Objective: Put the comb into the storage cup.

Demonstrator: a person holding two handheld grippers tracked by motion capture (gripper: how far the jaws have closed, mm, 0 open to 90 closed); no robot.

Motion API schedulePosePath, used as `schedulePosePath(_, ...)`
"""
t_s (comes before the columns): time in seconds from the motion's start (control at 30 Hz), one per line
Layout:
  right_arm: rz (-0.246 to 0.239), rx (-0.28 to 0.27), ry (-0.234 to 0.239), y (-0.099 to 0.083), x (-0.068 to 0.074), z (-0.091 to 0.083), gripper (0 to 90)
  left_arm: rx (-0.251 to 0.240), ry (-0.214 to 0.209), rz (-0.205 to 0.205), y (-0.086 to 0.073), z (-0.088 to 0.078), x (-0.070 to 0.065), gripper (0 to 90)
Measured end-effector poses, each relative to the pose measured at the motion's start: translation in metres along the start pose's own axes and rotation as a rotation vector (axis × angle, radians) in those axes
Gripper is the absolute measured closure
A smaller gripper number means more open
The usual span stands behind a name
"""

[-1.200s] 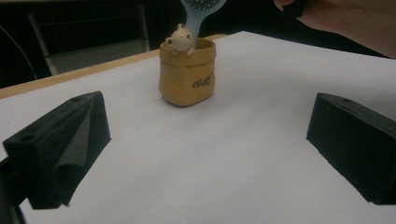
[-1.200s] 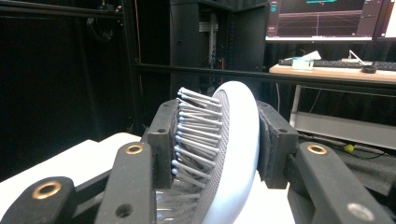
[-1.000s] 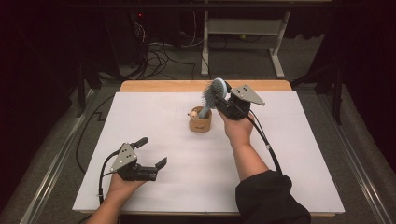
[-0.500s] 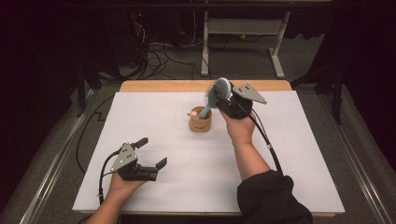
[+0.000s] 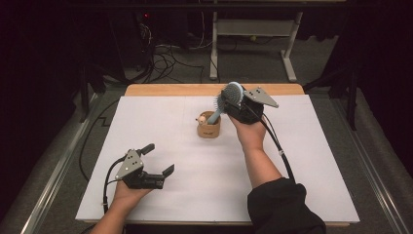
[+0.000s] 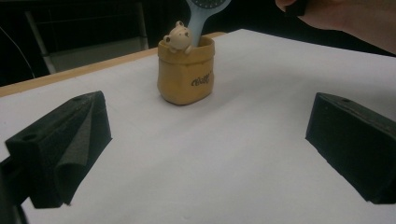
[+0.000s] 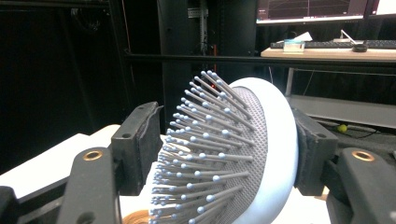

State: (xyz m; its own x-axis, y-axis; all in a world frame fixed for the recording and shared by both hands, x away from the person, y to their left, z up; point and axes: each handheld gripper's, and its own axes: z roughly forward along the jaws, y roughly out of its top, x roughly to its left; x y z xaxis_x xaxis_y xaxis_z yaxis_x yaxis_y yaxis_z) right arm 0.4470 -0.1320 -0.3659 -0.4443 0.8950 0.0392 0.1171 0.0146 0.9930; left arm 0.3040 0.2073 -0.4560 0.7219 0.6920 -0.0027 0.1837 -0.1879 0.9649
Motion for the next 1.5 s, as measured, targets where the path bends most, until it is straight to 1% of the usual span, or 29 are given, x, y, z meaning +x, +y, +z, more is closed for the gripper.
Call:
schedulePosePath(0.3, 0.003, 0.010, 0.006, -0.0006, -0.0014, 0.0001, 29.3, 0.001, -0.001, 0.001, 0.0002, 0.0000, -0.0001, 0.9)
schedulePosePath(0.33, 0.002, 0.015, 0.009, -0.0006, -0.0018, 0.0001, 26.9, 0.001, -0.001, 0.001, 0.0002, 0.0000, -0.0002, 1.0)
schedulePosePath(0.37, 0.002, 0.015, 0.009, -0.0006, -0.0018, 0.0001, 26.9, 0.001, -0.002, 0.002, 0.0003, 0.0000, -0.0003, 1.0)
schedulePosePath(0.4, 0.009, 0.018, 0.011, -0.0007, -0.0027, -0.0001, 24.7, 0.001, -0.002, 0.002, 0.0003, 0.0001, -0.0004, 1.0)
schedulePosePath(0.57, 0.004, 0.023, 0.017, -0.0012, -0.0036, -0.0006, 21.4, 0.001, -0.003, 0.002, 0.0003, 0.0004, -0.0006, 1.0)
schedulePosePath(0.6, 0.002, 0.025, 0.021, -0.0012, -0.0039, -0.0005, 20.3, 0.001, -0.003, 0.002, 0.0002, 0.0004, -0.0007, 1.0)
schedulePosePath(0.63, 0.005, 0.026, 0.027, -0.0012, -0.0044, -0.0003, 17.2, 0.002, -0.004, 0.003, 0.0002, 0.0006, -0.0007, 1.0)
schedulePosePath(0.83, 0.010, 0.032, 0.036, -0.0013, -0.0048, 0.0000, 12.5, 0.001, -0.005, 0.003, 0.0003, 0.0008, -0.0010, 1.0)
schedulePosePath(0.93, 0.015, 0.040, 0.036, -0.0022, -0.0052, 0.0005, 8.5, 0.001, -0.006, 0.002, 0.0004, 0.0009, -0.0011, 1.0)
schedulePosePath(1.2, 0.025, 0.056, 0.034, -0.0045, -0.0072, -0.0003, 6.9, 0.002, -0.006, 0.006, 0.0006, 0.0012, -0.0014, 1.0)
schedulePosePath(1.37, 0.029, 0.058, 0.026, -0.0057, -0.0083, -0.0008, 3.4, 0.003, -0.006, 0.006, 0.0005, 0.0015, -0.0017, 1.1)
schedulePosePath(1.5, 0.029, 0.061, 0.027, -0.0062, -0.0092, -0.0011, 2.7, 0.003, -0.006, 0.008, 0.0007, 0.0014, -0.0016, 1.1)
